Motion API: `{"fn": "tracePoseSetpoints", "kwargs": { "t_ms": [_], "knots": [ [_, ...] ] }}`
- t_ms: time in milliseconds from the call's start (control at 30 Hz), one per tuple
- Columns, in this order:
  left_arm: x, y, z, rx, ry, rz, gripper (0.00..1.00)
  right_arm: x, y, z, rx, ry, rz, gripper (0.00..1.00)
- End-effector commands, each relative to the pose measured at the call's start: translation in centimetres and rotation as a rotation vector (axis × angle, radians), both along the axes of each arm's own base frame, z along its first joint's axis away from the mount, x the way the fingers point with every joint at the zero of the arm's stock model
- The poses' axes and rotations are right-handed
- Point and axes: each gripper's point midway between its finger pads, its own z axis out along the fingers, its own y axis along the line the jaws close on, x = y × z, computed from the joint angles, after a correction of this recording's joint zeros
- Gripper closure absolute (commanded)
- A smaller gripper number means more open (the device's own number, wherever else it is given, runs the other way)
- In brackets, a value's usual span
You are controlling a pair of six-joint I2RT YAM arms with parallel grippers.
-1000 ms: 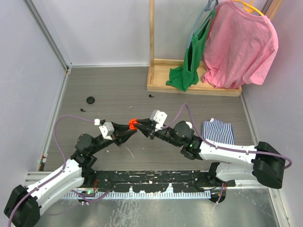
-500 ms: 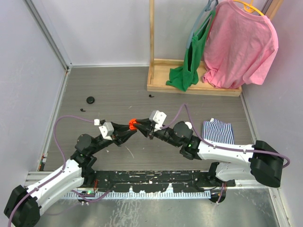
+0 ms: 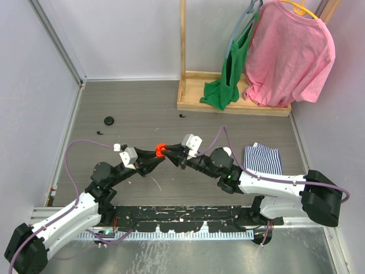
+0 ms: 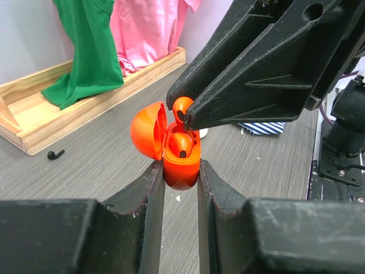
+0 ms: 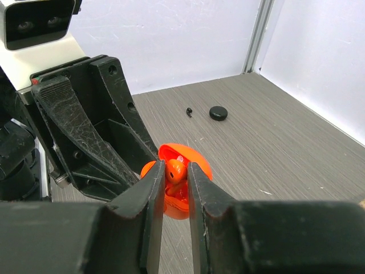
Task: Insert the wireless bluetooth earbuds into the charging case
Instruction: Place the earbud in the charging case.
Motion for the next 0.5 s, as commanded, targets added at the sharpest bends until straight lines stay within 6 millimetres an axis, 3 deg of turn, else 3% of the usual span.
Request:
{"fn": "tracePoseSetpoints", "kwargs": {
  "t_ms": [0, 467],
  "knots": [
    [0.41, 0.59, 2.34, -0.066, -0.058, 0.043, 0.93, -1.51, -0.04, 2.13, 0.072, -0.016, 0.062, 0.78],
    [0.39, 0.53, 2.33, -0.066, -0.057, 0.039, 0.93, -1.07, -0.21, 2.21, 0.069, 0.000, 0.035, 0.58]
  ]
}}
